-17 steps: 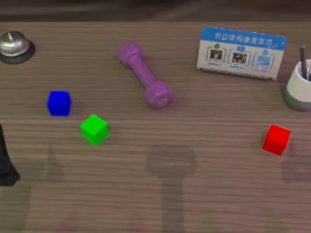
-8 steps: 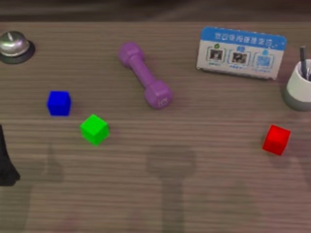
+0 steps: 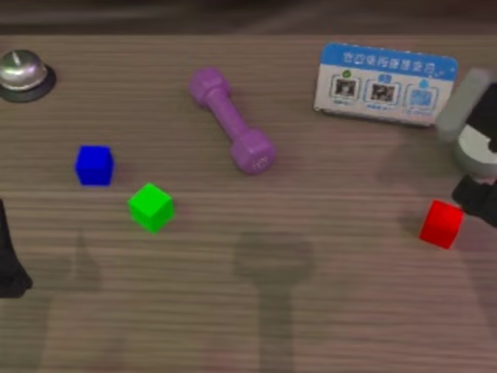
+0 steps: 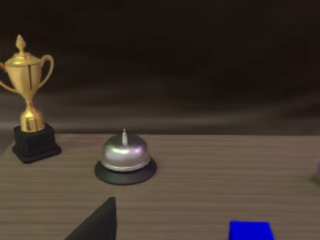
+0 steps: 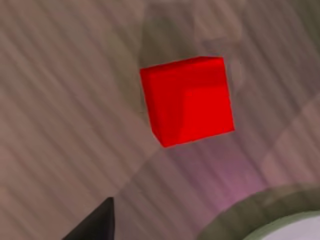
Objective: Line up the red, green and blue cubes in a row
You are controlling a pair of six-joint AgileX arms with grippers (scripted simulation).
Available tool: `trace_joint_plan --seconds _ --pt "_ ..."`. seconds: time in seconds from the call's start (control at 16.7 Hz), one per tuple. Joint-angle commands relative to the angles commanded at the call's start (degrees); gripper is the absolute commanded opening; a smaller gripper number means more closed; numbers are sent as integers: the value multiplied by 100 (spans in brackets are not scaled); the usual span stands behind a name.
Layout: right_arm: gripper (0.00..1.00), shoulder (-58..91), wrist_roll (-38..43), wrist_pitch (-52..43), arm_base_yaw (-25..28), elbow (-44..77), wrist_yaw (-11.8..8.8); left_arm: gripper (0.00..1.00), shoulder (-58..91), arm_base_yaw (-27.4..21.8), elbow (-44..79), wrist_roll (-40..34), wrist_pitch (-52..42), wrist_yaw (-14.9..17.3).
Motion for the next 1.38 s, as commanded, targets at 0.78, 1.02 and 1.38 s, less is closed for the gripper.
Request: trace_joint_plan --seconds 0.78,1.02,1.38 --pt "100 1954 -829 -956 181 1383 24 100 0 0 0 0 0 0" --pt "100 2245 -831 -316 205 1029 27 100 0 0 0 0 0 0" --pt "100 2782 -812 828 218 423 31 100 0 0 0 0 0 0"
